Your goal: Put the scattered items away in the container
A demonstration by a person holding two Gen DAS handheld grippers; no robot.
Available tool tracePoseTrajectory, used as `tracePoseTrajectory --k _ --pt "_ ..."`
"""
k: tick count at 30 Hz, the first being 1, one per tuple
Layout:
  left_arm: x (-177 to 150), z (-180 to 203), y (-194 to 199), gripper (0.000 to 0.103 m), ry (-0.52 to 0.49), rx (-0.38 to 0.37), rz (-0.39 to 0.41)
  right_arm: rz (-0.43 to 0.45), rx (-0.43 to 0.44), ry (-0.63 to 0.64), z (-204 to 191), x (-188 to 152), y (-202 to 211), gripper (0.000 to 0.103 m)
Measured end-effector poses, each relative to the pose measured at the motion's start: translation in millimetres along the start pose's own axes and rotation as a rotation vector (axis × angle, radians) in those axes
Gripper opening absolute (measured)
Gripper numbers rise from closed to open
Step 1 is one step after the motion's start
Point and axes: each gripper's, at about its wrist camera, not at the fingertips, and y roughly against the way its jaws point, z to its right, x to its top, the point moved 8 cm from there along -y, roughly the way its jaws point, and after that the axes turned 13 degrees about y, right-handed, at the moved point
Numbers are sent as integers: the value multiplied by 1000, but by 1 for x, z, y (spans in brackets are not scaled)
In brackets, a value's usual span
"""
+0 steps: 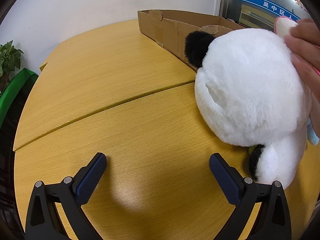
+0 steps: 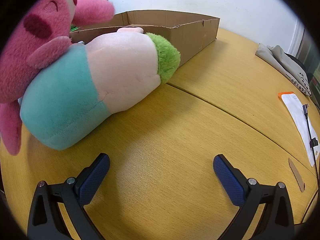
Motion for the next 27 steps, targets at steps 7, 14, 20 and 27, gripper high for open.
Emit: tracePoseTrajectory --k 7,14,20,27 --pt "0 0 0 103 0 0 0 0 0 0 0 0 0 103" --pt "0 0 0 103 0 -2 0 1 1 1 0 0 0 103" --pt "2 -1 0 103 -2 -2 0 1 1 1 0 0 0 103" --pt "2 -1 0 103 -2 -3 0 1 1 1 0 0 0 103"
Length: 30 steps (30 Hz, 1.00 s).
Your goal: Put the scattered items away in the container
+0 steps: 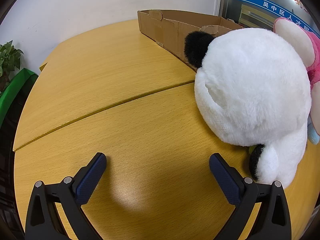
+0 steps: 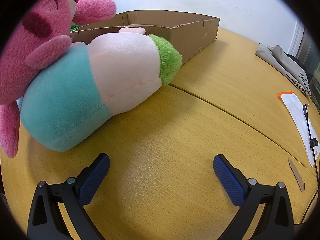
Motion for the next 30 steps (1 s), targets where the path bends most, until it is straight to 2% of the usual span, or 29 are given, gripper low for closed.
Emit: tracePoseTrajectory --k 19,30 --pt "4 -3 -1 103 3 3 1 0 -4 -4 1 2 -2 103" --pt "5 3 -7 103 110 82 18 -15 -72 -102 0 2 -4 103"
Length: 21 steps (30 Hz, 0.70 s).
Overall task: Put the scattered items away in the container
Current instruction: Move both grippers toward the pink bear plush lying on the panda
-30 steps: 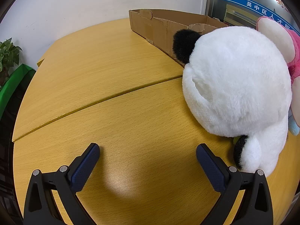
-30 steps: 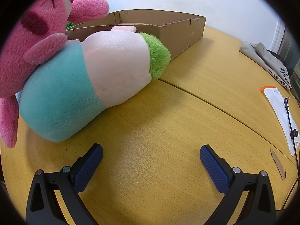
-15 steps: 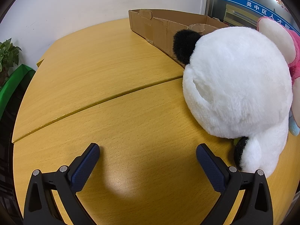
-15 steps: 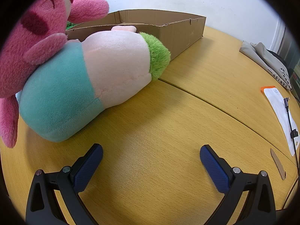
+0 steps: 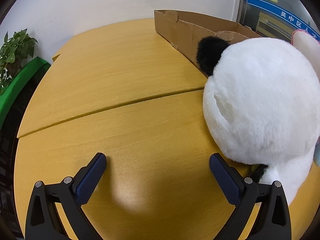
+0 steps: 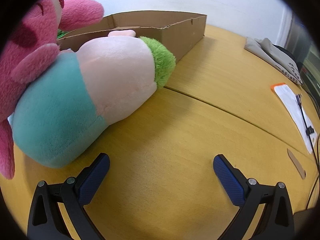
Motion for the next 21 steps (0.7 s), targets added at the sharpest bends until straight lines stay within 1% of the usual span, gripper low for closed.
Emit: tracePoseTrajectory --k 2,4,5,7,9,10,12,13,14,15,18,20,21 --pt "-7 2 8 103 31 7 8 -8 -22 -31 -2 -5 4 103" --pt "-14 12 28 103 60 -14 70 -35 -46 -64 -5 -12 9 103" --pt "-18 18 42 103 68 -13 111 -64 -70 -90 -9 -18 15 103" --pt "-26 29 72 103 84 24 193 -65 -119 -89 -16 -24 28 103" --pt "-33 44 104 103 110 54 273 -18 -187 -97 -23 -25 52 103" --pt "-37 50 116 103 130 60 302 17 -213 -120 -26 -25 66 103" --pt "-48 66 135 103 164 82 330 88 -231 -192 -30 -27 95 103" --pt "-52 74 141 103 161 84 341 114 -228 -221 -32 -28 104 103" --pt "-54 84 145 103 155 73 359 143 -223 -253 -36 -30 117 103" --pt "-56 95 147 103 164 55 375 153 -225 -264 -39 -31 123 103" --pt "-57 122 140 103 205 -12 367 184 -262 -255 -61 -30 142 103" --pt "-54 151 137 103 191 -72 355 222 -278 -246 -80 -24 153 103" --pt "-51 165 137 103 171 -99 350 255 -263 -253 -90 -20 159 103"
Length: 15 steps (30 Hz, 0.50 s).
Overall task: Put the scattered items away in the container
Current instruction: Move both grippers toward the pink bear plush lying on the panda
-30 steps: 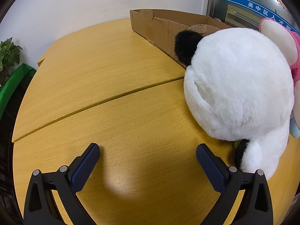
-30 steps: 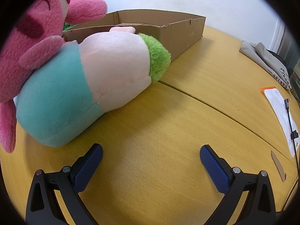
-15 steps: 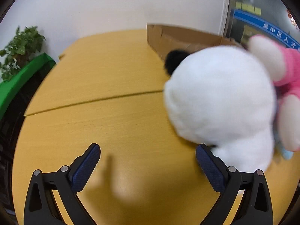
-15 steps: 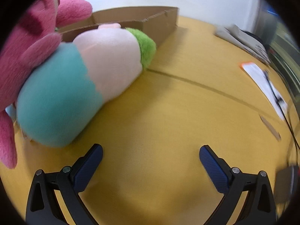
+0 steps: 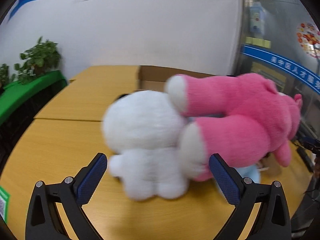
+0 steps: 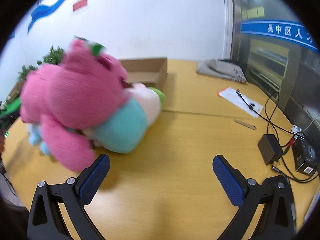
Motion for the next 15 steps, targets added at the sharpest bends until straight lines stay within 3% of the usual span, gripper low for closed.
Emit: tracePoseTrajectory --k 3,6,11,15 --pt "0 32 -5 103 -61 -46 -15 77 44 -12 -16 12 18 103" --pt "3 48 0 103 -71 -82 -5 126 26 -36 -24 20 30 103" --pt "-3 60 13 103 -67 -140 -21 137 72 -66 -47 26 33 103" --pt "-10 63 19 103 -76 -126 -33 127 83 -60 -67 30 32 103"
